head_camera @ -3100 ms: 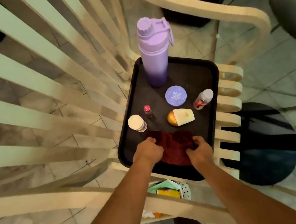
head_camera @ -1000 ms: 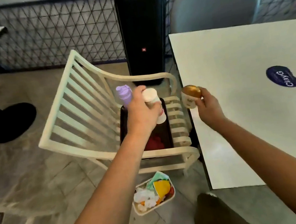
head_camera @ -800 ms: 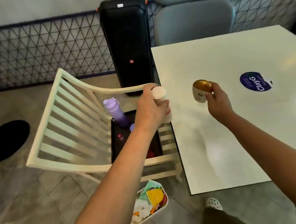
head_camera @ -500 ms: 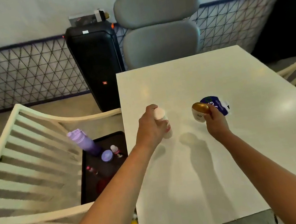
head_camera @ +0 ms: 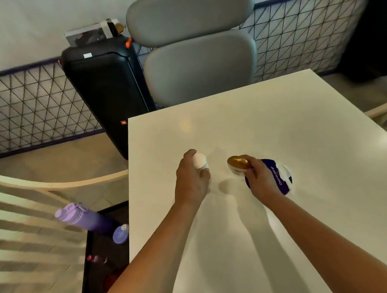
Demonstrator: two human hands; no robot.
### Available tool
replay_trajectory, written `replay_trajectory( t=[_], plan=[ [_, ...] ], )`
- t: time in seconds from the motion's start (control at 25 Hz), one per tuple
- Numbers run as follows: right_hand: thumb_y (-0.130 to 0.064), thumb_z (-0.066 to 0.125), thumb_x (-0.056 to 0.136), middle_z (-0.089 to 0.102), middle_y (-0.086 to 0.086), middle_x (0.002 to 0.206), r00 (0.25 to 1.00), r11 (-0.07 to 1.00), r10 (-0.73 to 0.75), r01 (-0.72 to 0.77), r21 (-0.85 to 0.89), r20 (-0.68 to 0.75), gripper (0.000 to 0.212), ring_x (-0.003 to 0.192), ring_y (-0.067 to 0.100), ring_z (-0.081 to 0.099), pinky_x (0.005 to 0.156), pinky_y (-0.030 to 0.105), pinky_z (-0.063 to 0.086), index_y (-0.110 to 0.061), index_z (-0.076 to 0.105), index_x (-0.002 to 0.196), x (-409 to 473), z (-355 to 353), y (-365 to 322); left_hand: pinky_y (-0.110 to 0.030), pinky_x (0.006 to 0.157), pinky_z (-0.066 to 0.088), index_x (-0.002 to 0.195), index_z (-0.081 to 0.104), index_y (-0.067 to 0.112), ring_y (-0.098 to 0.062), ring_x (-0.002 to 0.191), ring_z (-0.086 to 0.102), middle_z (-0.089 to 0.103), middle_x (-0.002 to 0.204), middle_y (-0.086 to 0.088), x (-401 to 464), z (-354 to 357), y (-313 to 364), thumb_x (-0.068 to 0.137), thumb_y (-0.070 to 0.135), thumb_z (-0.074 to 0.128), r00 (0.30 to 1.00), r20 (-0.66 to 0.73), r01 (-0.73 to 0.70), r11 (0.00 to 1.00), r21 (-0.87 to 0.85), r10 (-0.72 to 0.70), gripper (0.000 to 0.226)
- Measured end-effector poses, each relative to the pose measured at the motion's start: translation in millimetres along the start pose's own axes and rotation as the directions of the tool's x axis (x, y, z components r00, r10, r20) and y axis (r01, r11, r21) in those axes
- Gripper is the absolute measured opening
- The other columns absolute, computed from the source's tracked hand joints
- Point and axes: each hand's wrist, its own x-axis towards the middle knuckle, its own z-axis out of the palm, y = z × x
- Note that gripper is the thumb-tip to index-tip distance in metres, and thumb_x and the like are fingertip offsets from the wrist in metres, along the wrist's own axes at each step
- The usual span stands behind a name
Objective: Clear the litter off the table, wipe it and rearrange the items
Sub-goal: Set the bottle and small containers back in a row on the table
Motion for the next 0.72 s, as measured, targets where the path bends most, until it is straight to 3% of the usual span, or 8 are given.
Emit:
replay_trajectory(
  t=[0.2, 0.48, 0.6, 0.72],
  plan=[
    [-0.006, 0.04, 0.096, 0.05, 0.01, 0.129, 0.996, 0.995, 0.051, -0.044, -0.093, 0.076, 0.038, 0.117, 0.026, 0.049, 0.091, 0.024, 0.034, -0.013, 0.046, 0.133, 37.5, 7.3, 11.5, -0.024, 0.079, 0.045, 0.126, 0.043, 0.016, -0.025, 0.106, 0.055, 0.053, 0.119, -0.006, 32.9, 16.8, -6.9, 0.083, 0.007, 0.059, 0.999, 0.047, 0.011, 0.996, 0.089, -0.015, 0.047],
    [-0.011, 0.039, 0.098, 0.048, 0.008, 0.134, 0.99, 0.992, 0.007, 0.011, -0.125, 0.138, 0.04, 0.119, 0.026, 0.049, 0.093, 0.024, 0.035, -0.015, 0.04, 0.137, 47.3, 12.3, 19.4, -0.028, 0.093, 0.041, 0.136, 0.036, 0.019, -0.025, 0.119, 0.049, 0.047, 0.133, -0.005, 37.8, 24.8, -18.3, 0.083, 0.014, 0.062, 0.999, 0.04, 0.004, 0.987, 0.161, -0.01, 0.059],
    [-0.018, 0.041, 0.097, 0.047, 0.007, 0.137, 0.991, 0.983, 0.015, 0.009, -0.182, 0.131, 0.05, 0.115, 0.028, 0.052, 0.097, 0.034, 0.041, -0.018, 0.027, 0.144, 47.4, 12.1, 21.1, -0.026, 0.102, 0.034, 0.145, 0.022, 0.022, -0.016, 0.134, 0.035, 0.031, 0.15, 0.003, 34.3, 17.9, -17.9, 0.082, 0.022, 0.067, 0.999, 0.054, -0.014, 0.983, 0.182, 0.004, 0.078],
    [-0.02, 0.048, 0.093, 0.044, 0.006, 0.137, 0.996, 0.984, 0.05, -0.037, -0.173, 0.069, 0.063, 0.111, 0.03, 0.053, 0.094, 0.043, 0.046, -0.018, 0.015, 0.147, 37.6, 11.0, 20.5, -0.02, 0.103, 0.028, 0.146, 0.02, 0.021, -0.013, 0.138, 0.027, 0.025, 0.152, 0.003, 18.2, 9.4, -26.1, 0.082, 0.025, 0.068, 0.999, 0.0, -0.049, 0.98, 0.193, 0.05, 0.08]
  ],
)
